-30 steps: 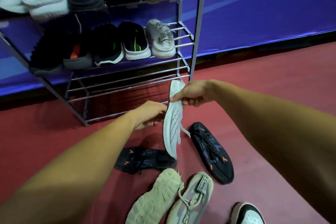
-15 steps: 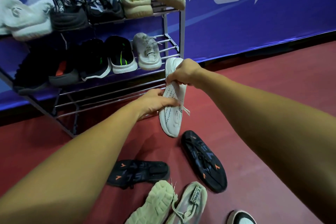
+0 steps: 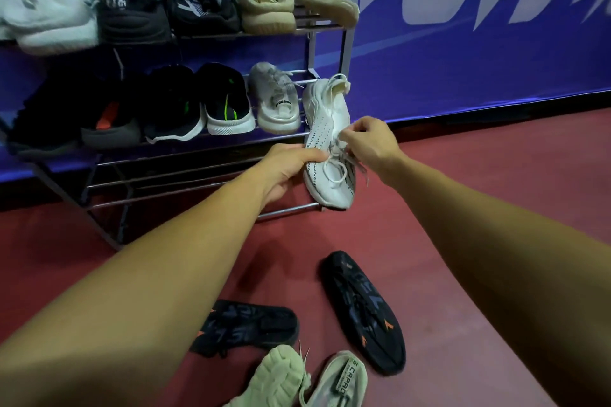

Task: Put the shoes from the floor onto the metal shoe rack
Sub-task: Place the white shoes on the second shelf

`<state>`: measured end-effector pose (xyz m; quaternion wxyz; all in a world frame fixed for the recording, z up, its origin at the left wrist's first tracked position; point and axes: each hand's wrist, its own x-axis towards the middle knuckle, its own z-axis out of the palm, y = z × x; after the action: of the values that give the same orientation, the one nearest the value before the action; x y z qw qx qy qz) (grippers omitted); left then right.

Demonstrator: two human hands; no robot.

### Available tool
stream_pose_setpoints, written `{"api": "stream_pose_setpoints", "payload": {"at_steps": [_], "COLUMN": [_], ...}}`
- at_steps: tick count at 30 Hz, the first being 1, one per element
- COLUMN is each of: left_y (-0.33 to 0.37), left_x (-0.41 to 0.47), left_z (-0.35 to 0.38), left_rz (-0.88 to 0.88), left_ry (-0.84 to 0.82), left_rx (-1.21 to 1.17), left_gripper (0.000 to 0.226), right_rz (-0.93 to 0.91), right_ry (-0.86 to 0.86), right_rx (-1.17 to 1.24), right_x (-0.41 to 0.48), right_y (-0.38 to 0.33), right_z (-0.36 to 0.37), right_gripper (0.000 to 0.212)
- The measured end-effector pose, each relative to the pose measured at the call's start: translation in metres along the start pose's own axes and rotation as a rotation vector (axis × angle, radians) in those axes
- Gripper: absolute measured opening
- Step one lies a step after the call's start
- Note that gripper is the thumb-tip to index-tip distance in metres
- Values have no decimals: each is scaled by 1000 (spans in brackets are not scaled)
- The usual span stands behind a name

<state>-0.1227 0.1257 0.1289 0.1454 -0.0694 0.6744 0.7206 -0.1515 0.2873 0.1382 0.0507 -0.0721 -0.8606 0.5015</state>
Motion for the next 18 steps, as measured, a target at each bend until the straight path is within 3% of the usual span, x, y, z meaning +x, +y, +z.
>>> {"api": "stream_pose_setpoints", "payload": {"at_steps": [4,11,18], "left_y": [-1,4,7], "left_x": [5,9,13], "left_z": [4,-1,-11], "left_rz": [-28,-97,-45], "left_ry": [17,-43,-32], "left_rx": [-113,-214,-128], "left_gripper": [29,16,17], "right_rz": [113,289,278], "right_ry": [-44,-289,-250], "right_rx": [56,294,635], "right_x": [0,-1,9], "right_y": [7,16,11], "right_z": [-5,-10,-1], "right_gripper": [25,39,35]}}
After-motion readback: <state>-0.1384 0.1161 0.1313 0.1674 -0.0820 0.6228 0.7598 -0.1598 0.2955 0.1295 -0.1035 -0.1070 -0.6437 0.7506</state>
